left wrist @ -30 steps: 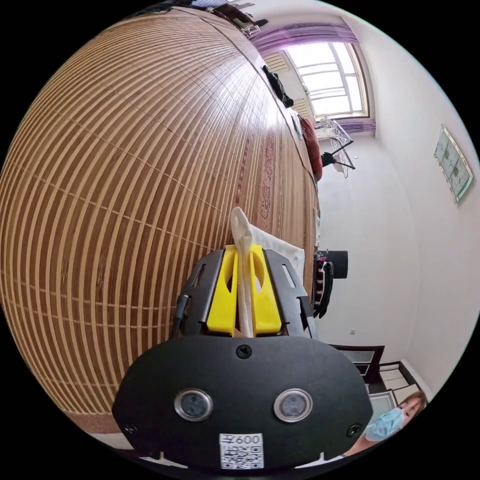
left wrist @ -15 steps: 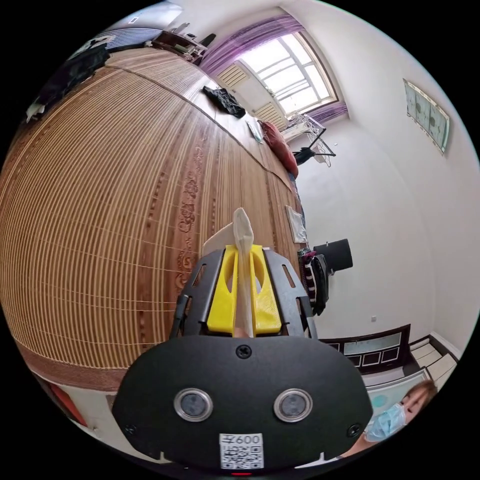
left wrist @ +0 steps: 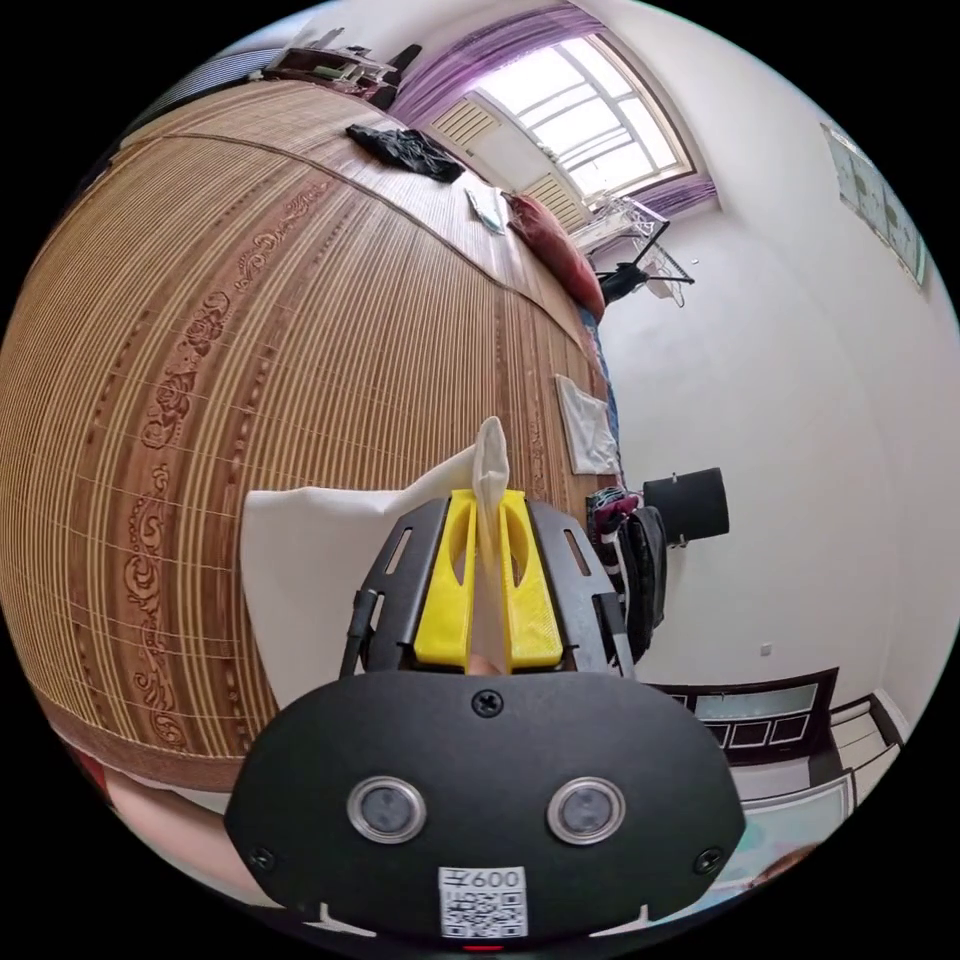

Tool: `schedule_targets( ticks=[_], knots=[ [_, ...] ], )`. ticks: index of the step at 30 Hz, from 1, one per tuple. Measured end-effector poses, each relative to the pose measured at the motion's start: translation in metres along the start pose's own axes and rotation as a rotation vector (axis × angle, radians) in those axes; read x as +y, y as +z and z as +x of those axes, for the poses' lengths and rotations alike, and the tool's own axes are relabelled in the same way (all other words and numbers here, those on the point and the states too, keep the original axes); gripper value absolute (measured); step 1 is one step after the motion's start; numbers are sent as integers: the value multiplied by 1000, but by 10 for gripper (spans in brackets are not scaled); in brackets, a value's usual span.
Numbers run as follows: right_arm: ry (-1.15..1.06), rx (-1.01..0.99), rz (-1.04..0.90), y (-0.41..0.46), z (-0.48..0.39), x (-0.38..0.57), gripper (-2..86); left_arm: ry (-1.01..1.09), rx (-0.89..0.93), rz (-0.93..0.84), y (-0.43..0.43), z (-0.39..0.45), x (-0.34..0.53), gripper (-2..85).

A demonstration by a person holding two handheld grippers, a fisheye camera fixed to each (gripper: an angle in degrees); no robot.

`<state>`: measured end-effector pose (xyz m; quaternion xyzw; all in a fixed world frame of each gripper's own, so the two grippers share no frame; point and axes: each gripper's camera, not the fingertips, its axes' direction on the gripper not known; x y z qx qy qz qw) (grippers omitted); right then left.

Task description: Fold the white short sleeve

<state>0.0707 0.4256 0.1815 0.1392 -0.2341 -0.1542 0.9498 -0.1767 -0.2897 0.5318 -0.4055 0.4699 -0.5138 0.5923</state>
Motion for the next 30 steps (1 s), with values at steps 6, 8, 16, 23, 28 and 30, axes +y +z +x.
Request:
schedule_targets(
  ticks=[6, 8, 16, 23, 28, 30],
  knots=[
    [161, 46, -58, -3, 87, 4, 14, -44, -123, -74, 118, 7, 1, 16],
    [205, 49, -73, -3, 106, 7, 25, -60, -150, -85, 144, 3, 3, 16],
    [294, 74, -90, -7, 148, 8, 51, -82, -166, -117, 218, -9, 13, 14],
    [426, 63, -125, -8, 177, 5, 52, -108, -204, -140, 269, -13, 30, 12],
    [410, 73, -151, -9, 179, -7, 41, -142, -192, -142, 293, -20, 47, 12],
    [428, 71, -144, -10, 177, -11, 34, -135, -182, -137, 301, -18, 60, 12]
  ],
)
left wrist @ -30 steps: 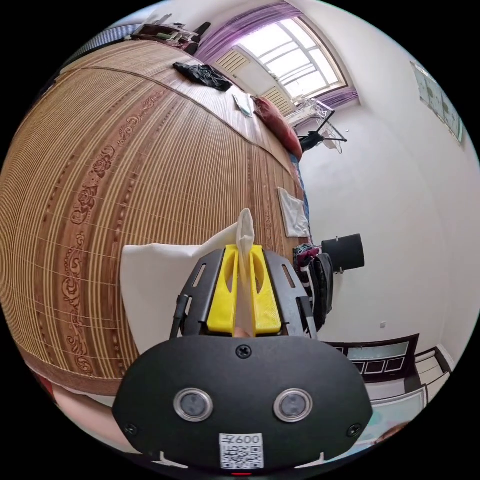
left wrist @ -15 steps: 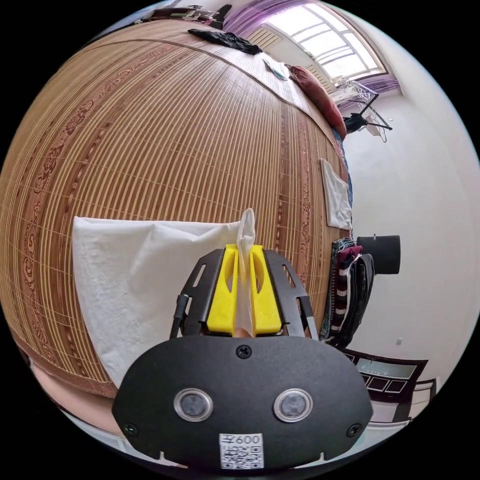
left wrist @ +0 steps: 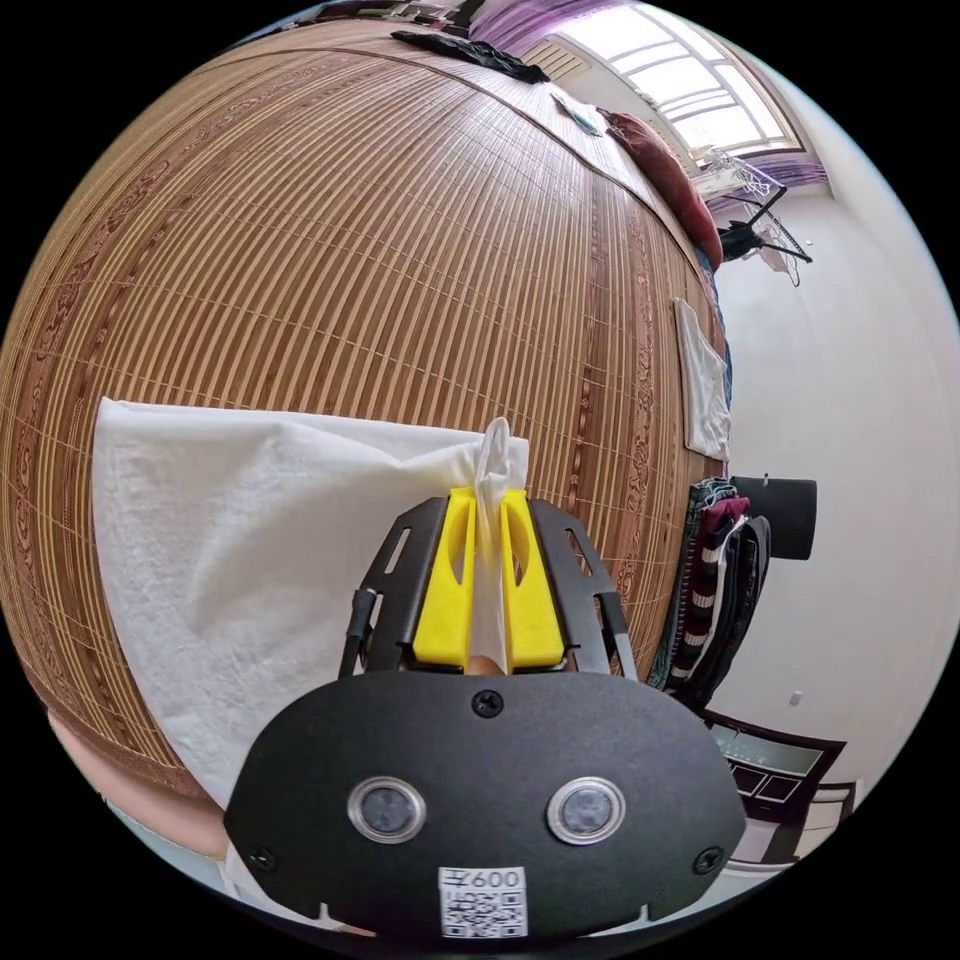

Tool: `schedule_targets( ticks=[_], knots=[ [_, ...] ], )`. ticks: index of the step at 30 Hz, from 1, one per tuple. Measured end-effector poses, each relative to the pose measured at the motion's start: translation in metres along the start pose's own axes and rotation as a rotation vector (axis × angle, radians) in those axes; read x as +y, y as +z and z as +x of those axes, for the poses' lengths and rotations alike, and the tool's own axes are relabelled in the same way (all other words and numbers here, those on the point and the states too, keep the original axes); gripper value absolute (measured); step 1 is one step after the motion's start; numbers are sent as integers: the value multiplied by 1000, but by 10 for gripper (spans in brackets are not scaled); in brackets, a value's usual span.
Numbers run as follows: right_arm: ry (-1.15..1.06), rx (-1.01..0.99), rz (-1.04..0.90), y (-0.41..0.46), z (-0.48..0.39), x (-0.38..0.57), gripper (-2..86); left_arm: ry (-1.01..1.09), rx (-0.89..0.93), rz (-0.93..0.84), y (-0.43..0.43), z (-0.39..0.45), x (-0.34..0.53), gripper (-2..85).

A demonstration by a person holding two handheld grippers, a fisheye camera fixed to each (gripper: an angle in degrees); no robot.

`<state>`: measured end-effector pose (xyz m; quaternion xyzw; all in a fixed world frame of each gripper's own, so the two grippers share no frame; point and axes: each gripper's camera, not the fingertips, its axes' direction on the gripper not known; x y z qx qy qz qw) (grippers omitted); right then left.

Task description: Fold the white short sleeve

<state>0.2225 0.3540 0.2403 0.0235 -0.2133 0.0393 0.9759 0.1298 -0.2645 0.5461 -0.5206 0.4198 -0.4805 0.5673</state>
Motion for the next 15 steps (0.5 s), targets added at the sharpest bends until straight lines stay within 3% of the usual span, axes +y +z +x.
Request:
schedule_targets(
  ticks=[4, 9, 12, 15],
  knots=[
    [77, 11, -15, 0, -3, -9, 11, -5, 45, 24, 8, 7, 20, 11],
    [65, 74, 71, -27, -16, -22, -5, 448, 188, 98, -1, 49, 57, 7],
    [-40, 195, 44, -31, -42, -39, -7, 521, 22, 209, -28, 38, 95, 5],
    [-170, 403, 136, -43, -79, -50, -8, 636, -80, 219, -43, 23, 117, 4]
  ],
)
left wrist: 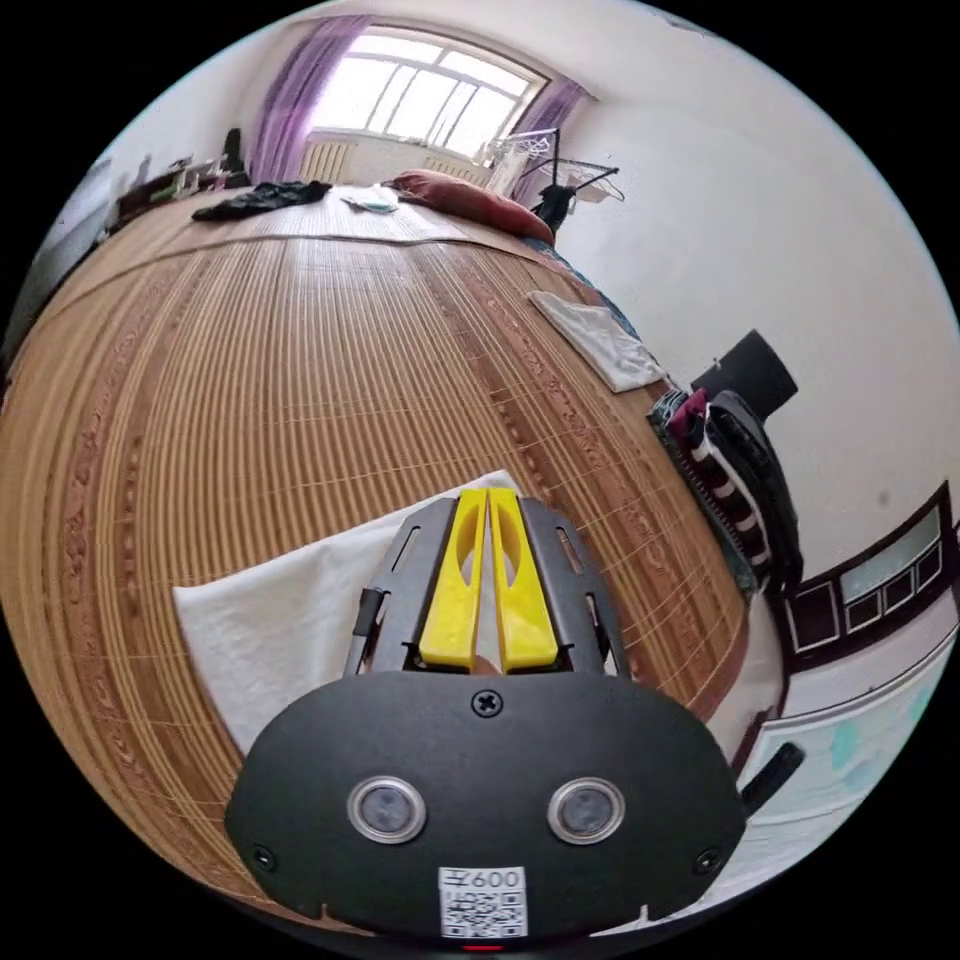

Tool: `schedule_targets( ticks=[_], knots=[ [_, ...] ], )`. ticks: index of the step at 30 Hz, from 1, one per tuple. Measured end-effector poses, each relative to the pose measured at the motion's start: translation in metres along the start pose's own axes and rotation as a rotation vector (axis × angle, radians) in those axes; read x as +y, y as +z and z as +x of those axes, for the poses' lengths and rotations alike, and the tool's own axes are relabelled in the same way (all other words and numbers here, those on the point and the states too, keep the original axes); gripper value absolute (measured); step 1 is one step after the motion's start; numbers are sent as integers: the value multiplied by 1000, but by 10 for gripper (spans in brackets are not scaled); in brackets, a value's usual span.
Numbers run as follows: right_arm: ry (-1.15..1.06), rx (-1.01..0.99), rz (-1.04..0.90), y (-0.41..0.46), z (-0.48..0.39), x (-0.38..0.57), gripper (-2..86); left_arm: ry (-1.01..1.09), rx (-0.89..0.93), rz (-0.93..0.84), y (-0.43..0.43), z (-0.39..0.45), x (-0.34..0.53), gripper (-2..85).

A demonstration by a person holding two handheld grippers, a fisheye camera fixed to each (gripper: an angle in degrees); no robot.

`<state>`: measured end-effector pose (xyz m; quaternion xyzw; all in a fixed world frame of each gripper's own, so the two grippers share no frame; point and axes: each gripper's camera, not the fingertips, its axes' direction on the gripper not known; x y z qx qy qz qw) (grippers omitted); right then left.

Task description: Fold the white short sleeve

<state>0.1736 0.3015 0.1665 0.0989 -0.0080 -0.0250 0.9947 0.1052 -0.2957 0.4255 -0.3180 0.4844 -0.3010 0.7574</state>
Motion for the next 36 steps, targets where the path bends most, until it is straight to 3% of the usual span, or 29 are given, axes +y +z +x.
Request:
schedule_targets(
  ticks=[2, 5, 7, 8, 9, 10, 14, 18, 24, 28, 31, 33, 36],
  knots=[
    [-75, 133, 73, -19, -17, -12, -8, 128, -167, -26, -16, -2, 26, 4],
    [-296, -56, 57, -43, -56, -26, -8, 318, -432, -82, -22, -3, 61, 6],
    [-473, -105, -210, -23, -100, -32, -8, 422, -561, -172, -11, -5, 82, 7],
    [-517, -60, -294, -10, -111, -32, -8, 471, -630, -246, 0, -7, 97, 7],
    [-629, 52, -402, 15, -129, -28, -8, 533, -675, -187, -7, 0, 115, 7],
    [-749, 103, -453, 31, -143, -27, -8, 553, -712, -192, -8, 3, 122, 7],
    [-835, 110, -540, 60, -166, -76, -8, 548, -869, -207, -41, 4, 180, 7],
    [-950, 106, -571, 109, -190, -135, -8, 401, -742, -215, -121, -26, 240, 7],
    [-1103, 103, -589, 155, -248, -189, -8, 205, -403, -214, -256, -56, 354, 8],
    [-1110, -349, -261, 85, -307, -228, -5, 45, -350, -39, -344, -101, 392, 12],
    [-1015, -607, -437, 118, -364, -251, 5, 72, -208, 38, -385, -127, 393, 20],
    [-957, -613, -484, 152, -394, -258, 53, 49, -43, -16, -386, -152, 382, 35],
    [-1044, -584, -580, 208, -435, -256, 97, 20, 55, -57, -382, -172, 374, 57]
  ],
)
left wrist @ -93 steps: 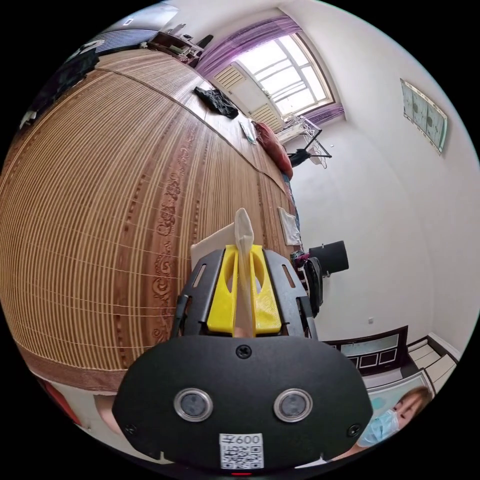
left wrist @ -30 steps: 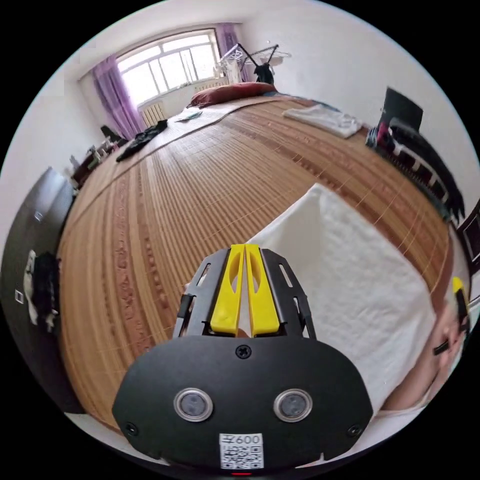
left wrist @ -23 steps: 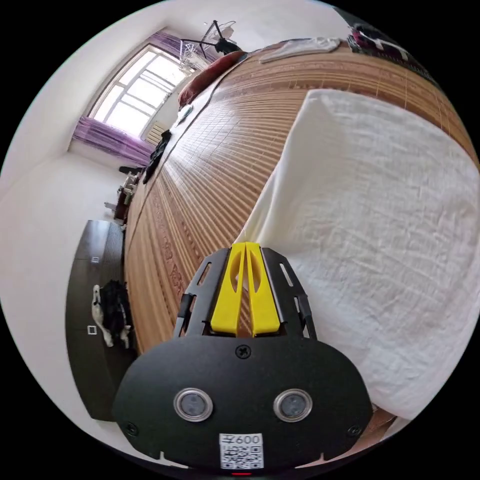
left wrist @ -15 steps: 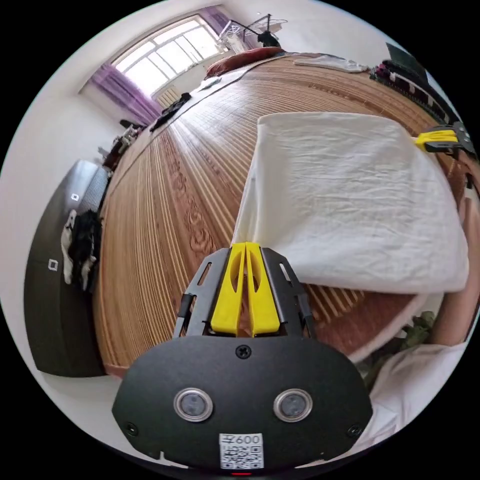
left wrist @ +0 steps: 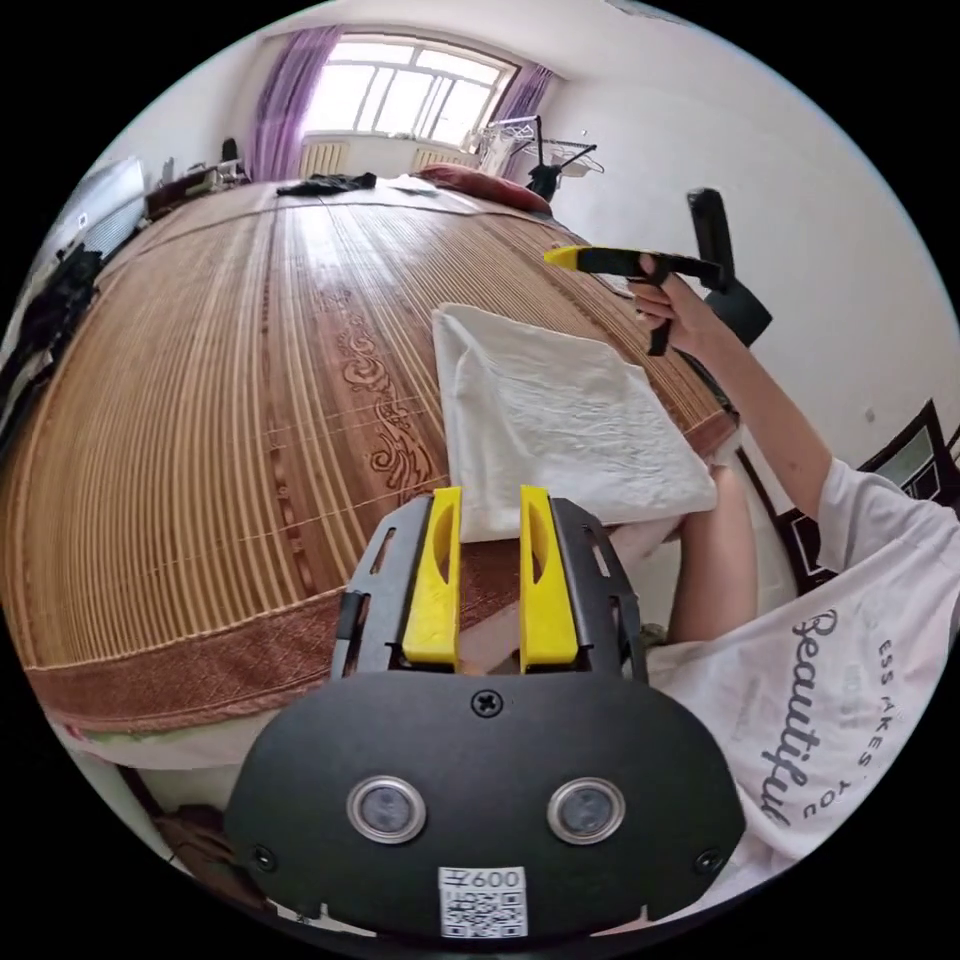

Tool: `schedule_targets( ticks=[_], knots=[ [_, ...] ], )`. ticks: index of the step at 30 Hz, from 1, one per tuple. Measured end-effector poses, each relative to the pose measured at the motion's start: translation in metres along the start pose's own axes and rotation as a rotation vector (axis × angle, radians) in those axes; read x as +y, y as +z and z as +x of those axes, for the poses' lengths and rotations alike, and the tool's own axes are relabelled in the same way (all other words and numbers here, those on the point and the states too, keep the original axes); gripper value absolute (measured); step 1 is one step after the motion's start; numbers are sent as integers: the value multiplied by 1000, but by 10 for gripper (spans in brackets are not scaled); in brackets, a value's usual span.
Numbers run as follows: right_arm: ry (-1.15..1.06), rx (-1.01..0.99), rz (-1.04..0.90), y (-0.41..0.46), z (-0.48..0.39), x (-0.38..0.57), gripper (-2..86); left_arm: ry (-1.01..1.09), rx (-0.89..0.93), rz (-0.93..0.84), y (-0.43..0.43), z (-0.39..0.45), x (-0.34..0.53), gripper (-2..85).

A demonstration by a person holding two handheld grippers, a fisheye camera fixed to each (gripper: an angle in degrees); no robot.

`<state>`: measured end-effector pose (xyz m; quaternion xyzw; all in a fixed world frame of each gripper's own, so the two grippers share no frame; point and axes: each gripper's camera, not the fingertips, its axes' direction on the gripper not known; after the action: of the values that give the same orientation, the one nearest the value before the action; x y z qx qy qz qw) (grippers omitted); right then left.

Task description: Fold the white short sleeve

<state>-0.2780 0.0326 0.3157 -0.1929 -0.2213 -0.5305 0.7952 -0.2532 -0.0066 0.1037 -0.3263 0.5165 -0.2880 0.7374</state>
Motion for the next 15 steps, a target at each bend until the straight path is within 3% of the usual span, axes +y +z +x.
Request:
schedule_targets(
  ticks=[5, 8, 12, 15],
  knots=[
    [-15, -145, -234, 58, 37, -32, 111, -9, -79, -59, -8, -22, 2, 48],
    [-41, -72, -207, 58, 49, -31, 82, -3, -89, -24, -32, -29, 4, 36],
    [-11, -134, -200, 55, 70, -32, 7, 14, -111, -9, -58, -37, 4, 30],
    [-62, -126, -138, 36, 72, -31, -5, -68, 5, 124, -87, -70, 22, 25]
  ],
)
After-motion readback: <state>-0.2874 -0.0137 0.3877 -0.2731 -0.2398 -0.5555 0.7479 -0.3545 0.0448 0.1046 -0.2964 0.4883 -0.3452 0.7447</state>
